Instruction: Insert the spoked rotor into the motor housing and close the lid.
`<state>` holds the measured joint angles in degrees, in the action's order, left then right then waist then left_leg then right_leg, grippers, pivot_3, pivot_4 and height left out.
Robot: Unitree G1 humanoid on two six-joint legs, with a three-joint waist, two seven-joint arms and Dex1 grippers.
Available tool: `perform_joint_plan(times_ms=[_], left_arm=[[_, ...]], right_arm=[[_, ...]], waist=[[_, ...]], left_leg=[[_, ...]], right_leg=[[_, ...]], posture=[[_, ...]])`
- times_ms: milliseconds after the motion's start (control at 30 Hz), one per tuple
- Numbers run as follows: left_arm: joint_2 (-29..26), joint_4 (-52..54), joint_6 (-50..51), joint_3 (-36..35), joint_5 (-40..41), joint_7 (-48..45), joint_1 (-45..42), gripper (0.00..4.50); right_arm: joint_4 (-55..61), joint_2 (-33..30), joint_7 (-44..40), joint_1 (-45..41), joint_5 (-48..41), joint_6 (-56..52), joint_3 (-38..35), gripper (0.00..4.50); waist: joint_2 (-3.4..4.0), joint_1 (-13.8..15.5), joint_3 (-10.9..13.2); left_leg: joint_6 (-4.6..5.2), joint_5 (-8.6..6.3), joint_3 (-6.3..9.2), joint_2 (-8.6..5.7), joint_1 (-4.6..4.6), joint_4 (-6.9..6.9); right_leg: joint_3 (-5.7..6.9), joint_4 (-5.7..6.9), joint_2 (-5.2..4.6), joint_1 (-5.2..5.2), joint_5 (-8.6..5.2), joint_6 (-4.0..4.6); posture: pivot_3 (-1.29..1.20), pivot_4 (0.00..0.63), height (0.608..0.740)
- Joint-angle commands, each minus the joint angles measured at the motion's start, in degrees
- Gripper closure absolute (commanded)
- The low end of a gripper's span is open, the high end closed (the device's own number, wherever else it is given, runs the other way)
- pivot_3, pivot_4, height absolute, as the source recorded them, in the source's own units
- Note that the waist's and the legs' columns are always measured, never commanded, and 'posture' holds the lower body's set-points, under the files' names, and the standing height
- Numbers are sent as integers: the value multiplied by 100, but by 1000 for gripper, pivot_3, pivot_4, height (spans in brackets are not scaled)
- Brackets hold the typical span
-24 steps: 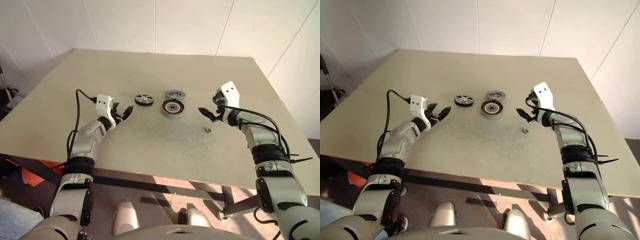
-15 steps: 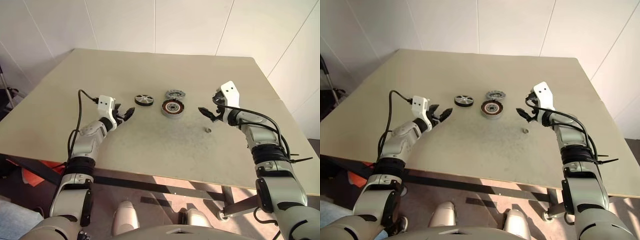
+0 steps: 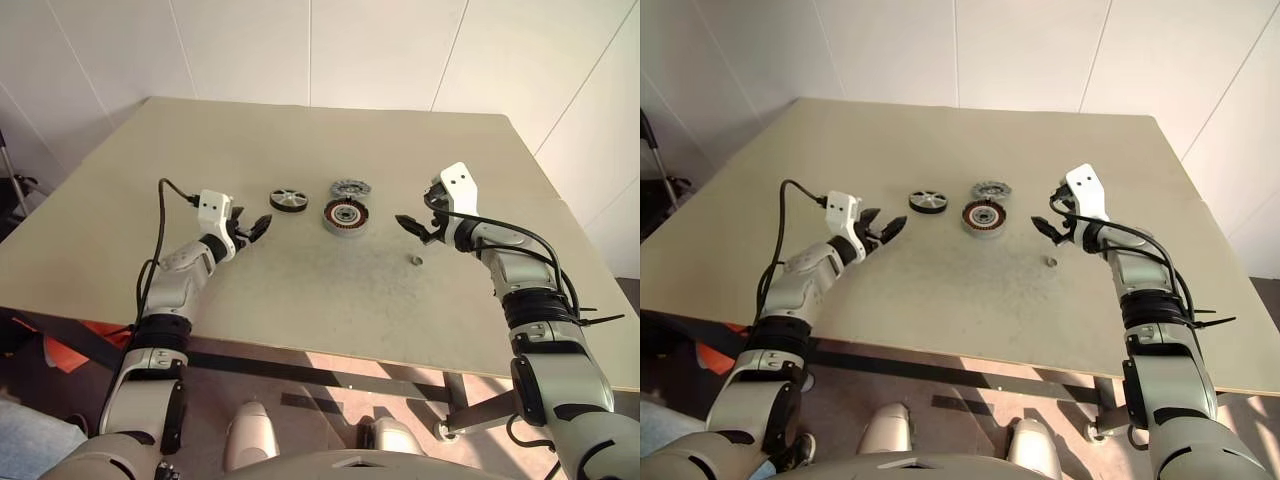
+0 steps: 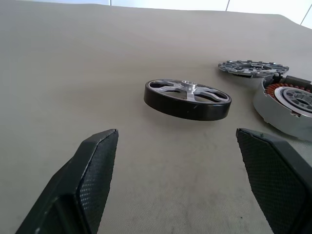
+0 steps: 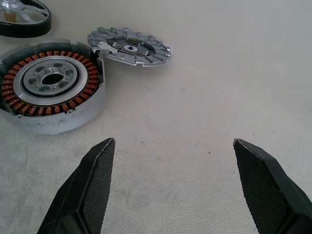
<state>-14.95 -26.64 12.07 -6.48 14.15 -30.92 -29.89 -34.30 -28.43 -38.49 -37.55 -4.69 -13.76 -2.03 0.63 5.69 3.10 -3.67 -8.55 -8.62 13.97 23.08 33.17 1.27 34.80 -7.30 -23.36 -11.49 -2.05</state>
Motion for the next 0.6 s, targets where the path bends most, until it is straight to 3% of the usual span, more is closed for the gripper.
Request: perform_joint_plan(times_ms=[33, 600], left_arm=[[-4, 267, 25, 32, 25, -24, -24, 426], [9, 257, 54, 87, 12, -41, -64, 426]], right_arm=[[218, -21, 0, -130, -27, 116, -31, 147], [341, -82, -358, -159, 104, 286, 251, 147]], waist=[[0, 0, 0], [0, 0, 0]], left_leg=[[0, 0, 0, 0, 0, 0], [0, 0, 0, 0, 0, 0]], right_leg=[[0, 0, 0, 0, 0, 0], [0, 0, 0, 0, 0, 0]], posture=[[0, 0, 740], [0, 0, 740]])
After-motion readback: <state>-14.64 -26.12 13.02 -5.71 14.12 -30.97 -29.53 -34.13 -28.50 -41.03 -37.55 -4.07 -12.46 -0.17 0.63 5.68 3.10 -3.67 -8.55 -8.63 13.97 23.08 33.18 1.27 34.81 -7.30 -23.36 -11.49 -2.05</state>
